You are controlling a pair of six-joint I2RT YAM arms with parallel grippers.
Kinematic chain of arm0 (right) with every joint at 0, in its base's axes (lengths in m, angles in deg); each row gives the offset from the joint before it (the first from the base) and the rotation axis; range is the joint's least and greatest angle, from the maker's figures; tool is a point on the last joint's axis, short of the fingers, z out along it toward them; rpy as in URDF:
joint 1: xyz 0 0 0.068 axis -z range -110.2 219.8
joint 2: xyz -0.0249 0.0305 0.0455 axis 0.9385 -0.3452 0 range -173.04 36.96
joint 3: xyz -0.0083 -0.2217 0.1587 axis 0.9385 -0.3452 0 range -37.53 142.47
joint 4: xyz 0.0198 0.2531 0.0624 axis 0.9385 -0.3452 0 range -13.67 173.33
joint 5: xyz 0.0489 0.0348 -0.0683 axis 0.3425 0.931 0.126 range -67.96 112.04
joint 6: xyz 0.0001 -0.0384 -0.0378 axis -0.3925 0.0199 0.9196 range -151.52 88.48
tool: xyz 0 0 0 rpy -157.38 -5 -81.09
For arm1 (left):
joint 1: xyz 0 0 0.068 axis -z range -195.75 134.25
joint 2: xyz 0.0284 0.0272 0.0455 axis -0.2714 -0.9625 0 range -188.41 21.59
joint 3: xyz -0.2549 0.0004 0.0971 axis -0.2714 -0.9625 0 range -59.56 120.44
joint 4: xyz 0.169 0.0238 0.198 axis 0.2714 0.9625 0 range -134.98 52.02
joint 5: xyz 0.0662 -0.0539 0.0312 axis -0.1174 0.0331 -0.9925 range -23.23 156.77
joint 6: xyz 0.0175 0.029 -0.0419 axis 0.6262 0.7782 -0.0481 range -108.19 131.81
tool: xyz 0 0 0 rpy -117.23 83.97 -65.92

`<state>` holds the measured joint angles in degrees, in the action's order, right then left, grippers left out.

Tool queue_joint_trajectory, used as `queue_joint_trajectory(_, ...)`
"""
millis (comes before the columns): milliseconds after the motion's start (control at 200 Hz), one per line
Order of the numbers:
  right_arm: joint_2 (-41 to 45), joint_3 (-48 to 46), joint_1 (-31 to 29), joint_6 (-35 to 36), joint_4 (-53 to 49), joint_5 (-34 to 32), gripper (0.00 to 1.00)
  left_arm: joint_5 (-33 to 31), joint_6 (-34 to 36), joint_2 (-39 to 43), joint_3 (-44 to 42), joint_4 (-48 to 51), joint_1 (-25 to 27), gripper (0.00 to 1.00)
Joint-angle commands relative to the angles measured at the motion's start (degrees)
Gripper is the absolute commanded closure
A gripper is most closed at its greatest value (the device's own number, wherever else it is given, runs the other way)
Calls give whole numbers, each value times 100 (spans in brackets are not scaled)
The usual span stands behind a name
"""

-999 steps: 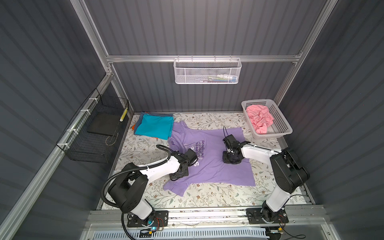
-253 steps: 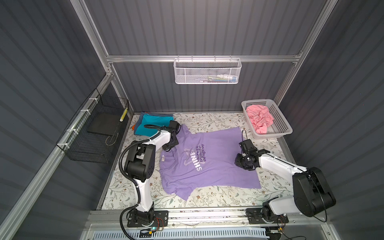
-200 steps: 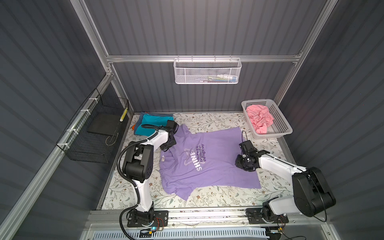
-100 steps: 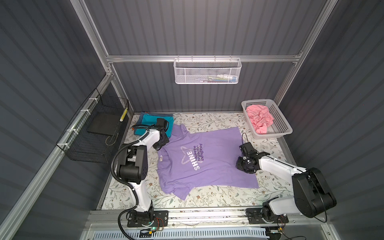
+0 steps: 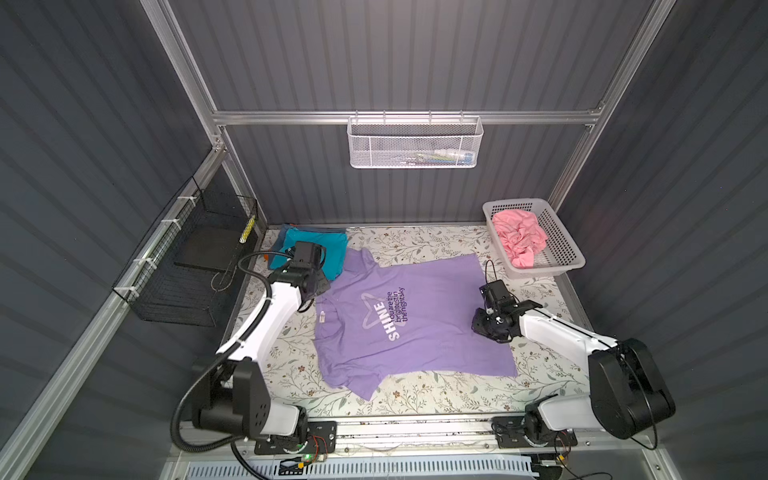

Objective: Fold and stack the t-shirts

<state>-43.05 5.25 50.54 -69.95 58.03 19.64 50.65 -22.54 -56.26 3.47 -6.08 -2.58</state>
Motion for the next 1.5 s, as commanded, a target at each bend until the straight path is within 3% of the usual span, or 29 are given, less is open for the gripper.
queue_joint_trajectory(0,-1,231,20,177,-112,-46,77,-8,-332,382,-887,553,306,73)
queue_joint_trajectory(80,-54,321,22,212,-143,1,78,59,-546,679,-1452,589,396,65)
queue_joint_trajectory(215,-128,371,20,231,-155,132,78,393,-787,833,-2189,206,449,40)
queue_joint_trajectory(335,-123,349,22,187,-160,216,78,408,-830,631,-2406,-150,467,36)
queue_joint_trajectory(495,-52,275,19,163,-190,187,78,455,-759,147,-2557,-640,463,53)
queue_joint_trajectory(670,-36,205,20,122,-177,37,76,579,-836,-166,-2723,-838,467,90)
queue_joint_trajectory(726,-79,174,36,101,-129,36,75,553,-850,-78,-2723,-723,467,97)
queue_joint_trajectory(976,-390,100,149,-15,34,140,75,12,-1156,792,-2796,143,467,100)
queue_joint_trajectory(1106,-472,8,293,-89,100,298,74,-63,-1419,839,-3029,329,467,92)
queue_joint_trajectory(1201,-410,-61,354,-80,127,408,74,46,-1464,786,-3112,336,467,62)
queue_joint_trajectory(1296,-199,-59,345,30,-37,347,74,93,-1448,1018,-2968,584,467,47)
queue_joint_trajectory(1406,211,-18,221,197,-382,168,74,-146,-1396,1612,-2470,1350,538,43)
queue_joint_trajectory(1496,577,137,-471,449,-717,-226,76,-190,-1520,2052,-2217,1720,867,47)
